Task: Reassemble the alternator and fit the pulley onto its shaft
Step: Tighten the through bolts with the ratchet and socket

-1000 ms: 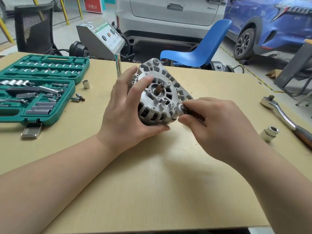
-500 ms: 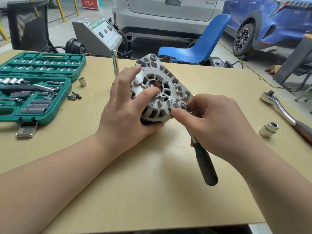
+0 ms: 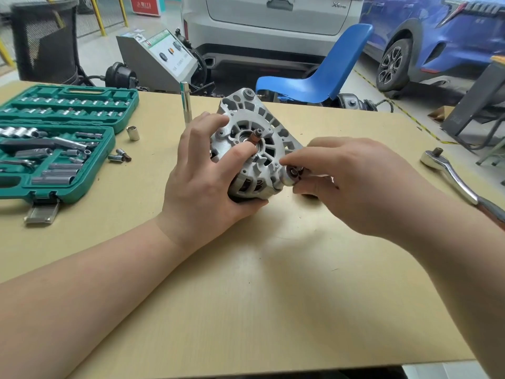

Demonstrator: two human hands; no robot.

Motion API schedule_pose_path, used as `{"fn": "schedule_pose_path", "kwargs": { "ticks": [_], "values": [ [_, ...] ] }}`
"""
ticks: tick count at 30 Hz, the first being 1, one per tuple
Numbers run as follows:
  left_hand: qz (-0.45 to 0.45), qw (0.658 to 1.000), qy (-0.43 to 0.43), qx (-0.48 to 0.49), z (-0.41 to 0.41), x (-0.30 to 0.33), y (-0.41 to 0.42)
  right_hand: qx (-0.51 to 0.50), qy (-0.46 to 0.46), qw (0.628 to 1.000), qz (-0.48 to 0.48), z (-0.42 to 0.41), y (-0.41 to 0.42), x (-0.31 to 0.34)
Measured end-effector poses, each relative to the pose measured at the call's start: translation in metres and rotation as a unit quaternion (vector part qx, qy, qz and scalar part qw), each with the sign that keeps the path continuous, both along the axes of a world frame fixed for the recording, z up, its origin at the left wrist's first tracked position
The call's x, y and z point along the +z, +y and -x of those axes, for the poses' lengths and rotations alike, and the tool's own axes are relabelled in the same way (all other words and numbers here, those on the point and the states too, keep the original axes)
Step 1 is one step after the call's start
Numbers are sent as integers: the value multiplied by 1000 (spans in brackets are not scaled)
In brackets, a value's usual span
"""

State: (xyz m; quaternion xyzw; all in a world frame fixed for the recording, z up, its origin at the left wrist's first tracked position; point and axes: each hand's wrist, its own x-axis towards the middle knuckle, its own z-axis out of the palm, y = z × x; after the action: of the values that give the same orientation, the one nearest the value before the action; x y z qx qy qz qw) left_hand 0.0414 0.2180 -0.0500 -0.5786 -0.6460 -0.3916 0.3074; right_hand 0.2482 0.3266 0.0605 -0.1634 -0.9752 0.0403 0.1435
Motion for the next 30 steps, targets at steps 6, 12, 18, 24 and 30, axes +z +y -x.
{"fn": "schedule_pose_path", "kwargs": {
  "ticks": [6, 12, 18, 24, 30],
  "values": [
    [14, 1000, -3, 4, -3, 2, -2, -99, 103, 974, 174, -1, -10, -20],
    [-2, 999, 50, 8, -9, 17, -2, -129, 236, 913, 306, -4, -21, -41],
    [-20, 998, 35, -45, -27, 20, 3, -128, 244, 925, 261, -3, -23, -43],
    [2, 1000, -30, -9, -38, 22, 2, -103, 249, 937, 221, -4, -18, -48],
    [-17, 995, -97, -16, -47, 21, 0, -42, 192, 963, 187, -7, -4, -38]
  ]
}}
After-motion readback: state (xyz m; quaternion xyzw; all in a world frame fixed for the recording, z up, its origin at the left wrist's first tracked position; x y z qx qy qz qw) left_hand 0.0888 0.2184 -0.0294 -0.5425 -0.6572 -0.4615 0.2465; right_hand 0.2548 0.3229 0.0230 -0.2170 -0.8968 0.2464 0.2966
